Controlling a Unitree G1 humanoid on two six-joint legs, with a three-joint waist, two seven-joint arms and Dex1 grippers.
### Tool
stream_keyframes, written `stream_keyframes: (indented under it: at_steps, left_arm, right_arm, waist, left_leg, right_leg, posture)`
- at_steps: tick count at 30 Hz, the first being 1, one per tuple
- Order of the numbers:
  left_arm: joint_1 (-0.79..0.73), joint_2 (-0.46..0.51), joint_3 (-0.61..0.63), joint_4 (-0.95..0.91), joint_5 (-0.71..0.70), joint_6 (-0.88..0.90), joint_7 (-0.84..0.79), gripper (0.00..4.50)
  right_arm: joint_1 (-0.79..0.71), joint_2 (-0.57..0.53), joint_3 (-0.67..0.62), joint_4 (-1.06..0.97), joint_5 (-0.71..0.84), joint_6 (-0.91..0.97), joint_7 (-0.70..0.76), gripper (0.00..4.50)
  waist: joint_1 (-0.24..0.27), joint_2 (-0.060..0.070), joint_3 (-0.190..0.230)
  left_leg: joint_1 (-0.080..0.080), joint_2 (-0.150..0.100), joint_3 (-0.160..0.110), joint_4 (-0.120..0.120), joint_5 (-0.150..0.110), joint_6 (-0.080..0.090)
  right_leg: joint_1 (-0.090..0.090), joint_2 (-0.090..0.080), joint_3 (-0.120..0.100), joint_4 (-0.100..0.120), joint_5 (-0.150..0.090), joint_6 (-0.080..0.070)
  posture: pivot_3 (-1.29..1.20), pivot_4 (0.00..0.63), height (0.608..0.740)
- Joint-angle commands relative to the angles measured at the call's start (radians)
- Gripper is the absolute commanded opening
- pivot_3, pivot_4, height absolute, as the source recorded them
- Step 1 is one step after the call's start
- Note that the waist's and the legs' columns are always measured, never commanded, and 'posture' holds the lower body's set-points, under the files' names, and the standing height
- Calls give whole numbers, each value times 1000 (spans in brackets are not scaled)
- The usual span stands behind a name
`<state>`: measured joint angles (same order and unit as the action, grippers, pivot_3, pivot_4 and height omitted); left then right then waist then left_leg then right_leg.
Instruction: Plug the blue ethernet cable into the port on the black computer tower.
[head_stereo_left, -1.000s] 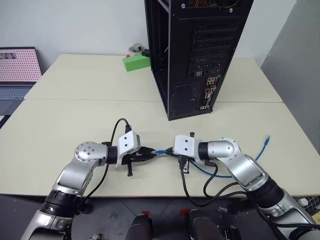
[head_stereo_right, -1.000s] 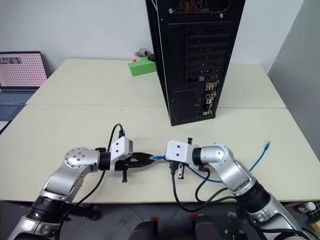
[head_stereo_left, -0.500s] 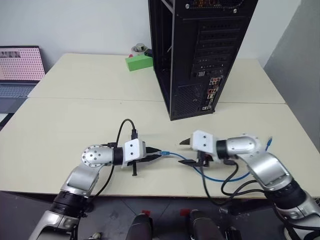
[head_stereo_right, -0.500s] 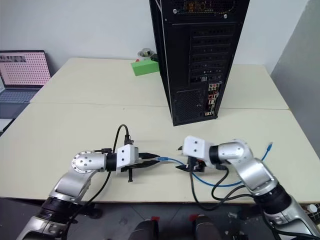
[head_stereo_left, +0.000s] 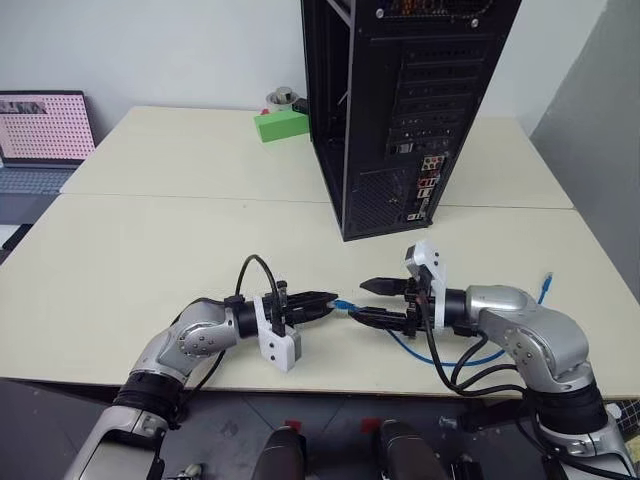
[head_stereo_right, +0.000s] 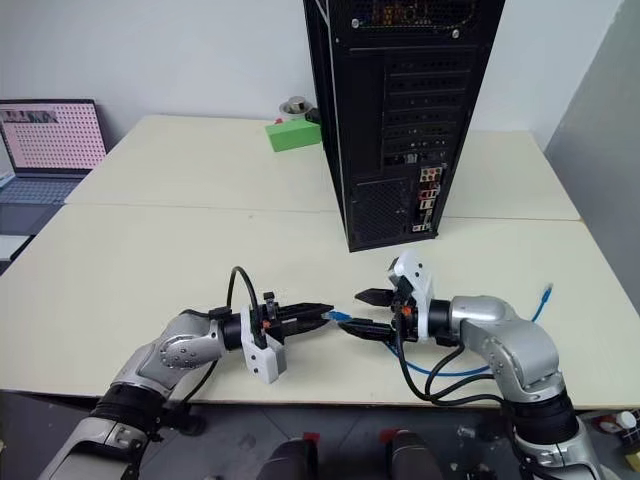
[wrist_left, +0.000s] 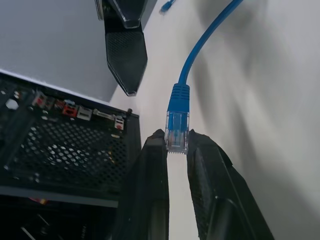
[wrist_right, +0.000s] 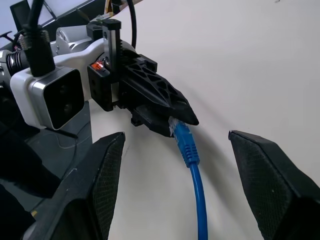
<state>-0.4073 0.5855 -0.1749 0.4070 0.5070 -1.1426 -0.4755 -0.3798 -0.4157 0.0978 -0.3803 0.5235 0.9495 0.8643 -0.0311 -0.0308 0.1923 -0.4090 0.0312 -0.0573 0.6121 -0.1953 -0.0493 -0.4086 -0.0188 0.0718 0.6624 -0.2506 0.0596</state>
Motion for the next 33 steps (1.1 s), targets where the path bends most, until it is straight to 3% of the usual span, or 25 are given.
stream_keyframes:
  at_steps: [1,9,10,12,13,18,22,25,33]
  left_arm:
    - [-32,8,15,8,46,-27,93,270]
    - [-41,23,-2,13,99,-22,180,270]
    - [-40,24,-4,12,102,-21,187,270]
    - [-36,28,-6,7,108,-21,199,270]
    - [-35,30,-8,5,110,-21,204,270]
    - [-29,37,-17,-9,116,-18,228,270]
    - [-27,38,-26,-14,118,-19,243,270]
    - [-26,38,-31,-15,118,-17,250,263]
    - [-37,28,-37,-10,143,4,279,260]
  right_arm:
    - [-23,12,-9,10,38,-2,-15,3502]
    - [-48,54,6,74,58,-2,-33,3502]
    - [-51,58,4,79,61,0,-36,3147]
    - [-56,64,3,87,66,0,-43,2881]
    - [-57,64,4,90,68,-1,-45,2491]
    - [-63,68,12,99,76,-3,-53,1582]
    - [-69,71,12,108,83,-2,-55,510]
    - [-77,70,13,116,85,1,-53,0]
    - [-97,57,11,146,105,24,-31,0]
  waist:
    - [0,0,0]
    - [-1,0,0]
    - [-1,0,0]
    - [-1,0,0]
    - [-1,0,0]
    - [-1,0,0]
    - [-1,0,0]
    - [-1,0,0]
    - [-1,0,0]
  left_leg:
    - [0,0,0,0,0,0]
    - [0,0,0,0,0,0]
    - [0,0,0,0,0,0]
    - [0,0,0,0,0,0]
    - [0,0,0,0,0,0]
    - [0,0,0,0,0,0]
    - [0,0,0,0,0,0]
    - [0,0,0,0,0,0]
    - [0,0,0,0,0,0]
  right_leg:
    - [0,0,0,0,0,0]
    - [0,0,0,0,0,0]
    - [0,0,0,0,0,0]
    - [0,0,0,0,0,0]
    - [0,0,0,0,0,0]
    - [0,0,0,0,0,0]
    - [0,0,0,0,0,0]
    - [0,0,0,0,0,0]
    - [0,0,0,0,0,0]
  posture:
    - [0,150,740]
    - [0,150,740]
    - [0,150,740]
    - [0,150,740]
    - [0,150,740]
    - [0,150,740]
    - [0,150,740]
    - [0,150,740]
    - [0,150,740]
